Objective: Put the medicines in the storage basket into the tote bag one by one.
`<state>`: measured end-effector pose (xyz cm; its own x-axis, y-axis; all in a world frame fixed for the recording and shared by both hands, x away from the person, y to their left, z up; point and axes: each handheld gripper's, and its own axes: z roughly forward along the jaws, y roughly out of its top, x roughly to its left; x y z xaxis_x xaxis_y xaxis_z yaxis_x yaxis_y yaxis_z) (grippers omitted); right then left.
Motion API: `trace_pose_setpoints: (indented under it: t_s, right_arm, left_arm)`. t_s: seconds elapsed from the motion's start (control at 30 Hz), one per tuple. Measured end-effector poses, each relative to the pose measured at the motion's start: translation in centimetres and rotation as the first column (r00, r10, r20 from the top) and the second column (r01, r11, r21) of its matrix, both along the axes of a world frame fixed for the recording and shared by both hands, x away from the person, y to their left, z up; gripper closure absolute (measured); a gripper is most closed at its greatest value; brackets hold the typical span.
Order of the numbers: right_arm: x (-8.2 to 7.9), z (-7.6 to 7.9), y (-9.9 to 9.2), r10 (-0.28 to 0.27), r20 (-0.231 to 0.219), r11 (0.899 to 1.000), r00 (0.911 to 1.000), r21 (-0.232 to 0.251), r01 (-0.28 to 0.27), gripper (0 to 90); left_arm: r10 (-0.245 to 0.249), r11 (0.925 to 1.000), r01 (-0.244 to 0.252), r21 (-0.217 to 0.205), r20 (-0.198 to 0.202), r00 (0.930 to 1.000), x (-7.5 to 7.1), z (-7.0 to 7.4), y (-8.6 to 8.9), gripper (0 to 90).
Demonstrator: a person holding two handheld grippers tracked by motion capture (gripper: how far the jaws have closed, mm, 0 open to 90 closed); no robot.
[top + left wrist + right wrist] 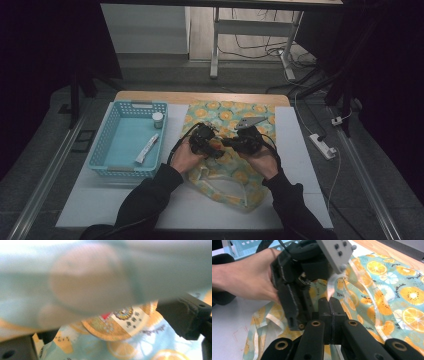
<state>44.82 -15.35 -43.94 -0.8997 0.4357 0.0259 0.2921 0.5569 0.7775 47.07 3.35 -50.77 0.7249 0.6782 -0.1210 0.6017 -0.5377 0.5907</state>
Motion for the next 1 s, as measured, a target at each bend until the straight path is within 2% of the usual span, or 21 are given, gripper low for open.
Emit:
trace_pose_setpoints:
  t_s: [0.1,0.33,0.53,1.0]
  right_arm:
    - [0.0,0.1,-0.1,0.000,0.000,1.000,1.0000,0.004,0.000,89.8]
    - [0.0,0.0,0.0,0.003,-0.001,1.000,1.0000,0.004,-0.003,89.8]
    - [-0.1,0.0,0.1,0.005,-0.002,1.000,1.0000,0.004,-0.005,89.8]
    - [-0.1,0.1,-0.1,0.005,-0.001,1.000,1.0000,0.009,-0.005,89.8]
  left_arm:
    - [-0.010,0.9999,0.010,-0.010,-0.007,0.9999,-0.5,0.3,0.4,8.6]
    - [-0.035,0.9974,0.034,-0.064,-0.018,0.9992,-1.9,1.2,1.4,6.2]
    - [-0.050,0.9957,0.049,-0.078,-0.007,0.9987,-3.2,1.9,1.9,3.9]
    - [-0.065,0.9886,0.063,-0.137,-0.013,0.9978,-5.2,2.6,3.4,0.0]
